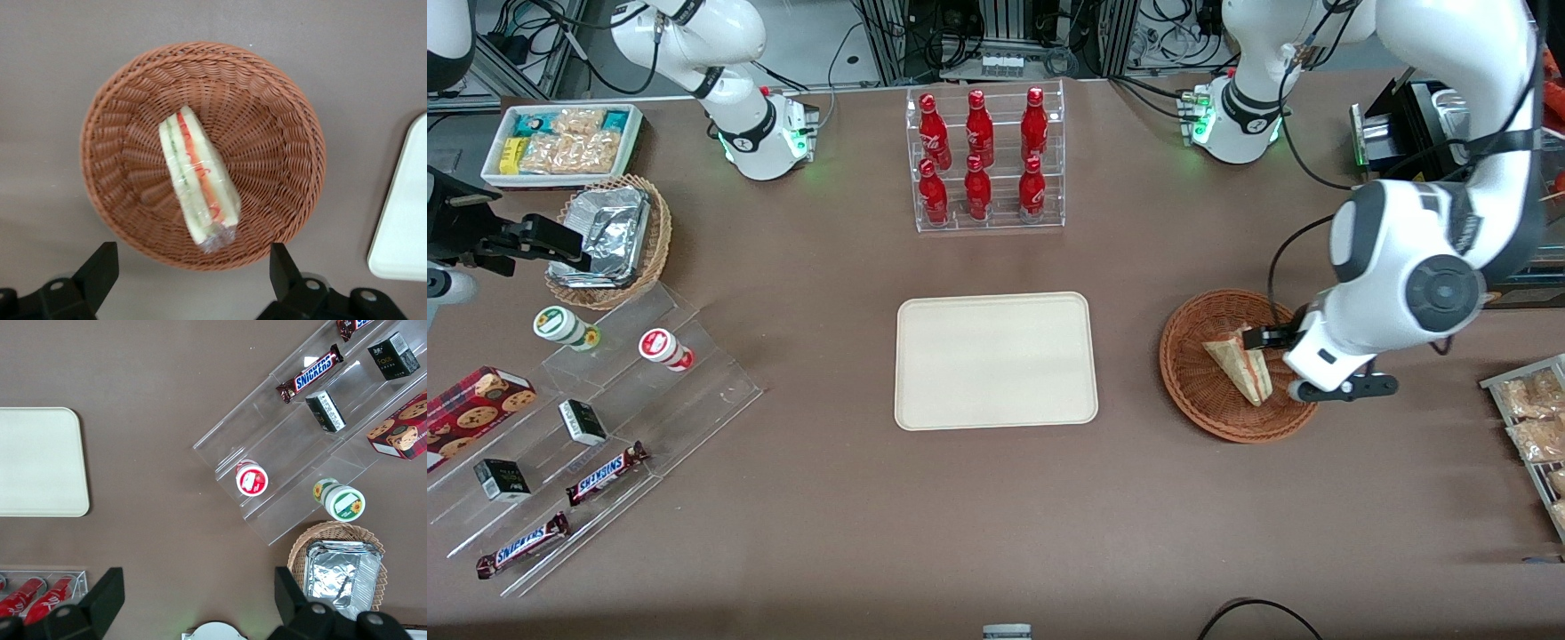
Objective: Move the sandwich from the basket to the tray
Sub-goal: 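Lower the open left gripper and close it on the wrapped sandwich, then lift the sandwich out of the basket and carry it toward the tray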
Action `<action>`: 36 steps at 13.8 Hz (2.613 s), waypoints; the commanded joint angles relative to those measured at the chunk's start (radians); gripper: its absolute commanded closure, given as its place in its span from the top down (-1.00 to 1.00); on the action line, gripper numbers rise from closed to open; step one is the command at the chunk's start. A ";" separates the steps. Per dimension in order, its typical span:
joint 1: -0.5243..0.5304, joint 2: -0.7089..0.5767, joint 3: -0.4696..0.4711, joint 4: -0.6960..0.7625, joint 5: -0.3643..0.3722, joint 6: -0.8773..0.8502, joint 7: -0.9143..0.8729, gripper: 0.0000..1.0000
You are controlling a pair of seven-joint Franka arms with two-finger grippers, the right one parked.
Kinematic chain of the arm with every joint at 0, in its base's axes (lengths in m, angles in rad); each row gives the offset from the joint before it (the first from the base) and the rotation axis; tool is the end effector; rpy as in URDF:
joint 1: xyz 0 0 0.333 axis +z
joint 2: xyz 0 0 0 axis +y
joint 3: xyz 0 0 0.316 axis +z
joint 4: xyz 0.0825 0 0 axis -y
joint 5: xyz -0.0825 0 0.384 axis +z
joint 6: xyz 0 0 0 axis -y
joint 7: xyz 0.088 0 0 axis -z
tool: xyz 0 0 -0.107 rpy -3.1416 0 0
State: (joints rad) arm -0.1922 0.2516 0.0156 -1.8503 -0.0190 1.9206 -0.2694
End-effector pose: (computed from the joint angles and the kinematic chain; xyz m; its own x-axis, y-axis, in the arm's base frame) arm 0.5891 -0.1069 0.3741 0.9789 0.1022 -0.1771 0.0974 -0.9946 -0.0359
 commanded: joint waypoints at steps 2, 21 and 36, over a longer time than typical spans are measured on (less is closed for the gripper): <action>-0.015 -0.152 0.006 -0.271 -0.001 0.245 -0.140 1.00; -0.016 -0.011 0.001 -0.375 -0.021 0.477 -0.544 1.00; -0.020 0.084 -0.066 0.045 -0.019 0.031 -0.479 -1.00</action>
State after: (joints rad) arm -0.2030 0.2832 -0.0190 -1.8896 -0.0384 1.9912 -0.7911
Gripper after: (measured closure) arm 0.828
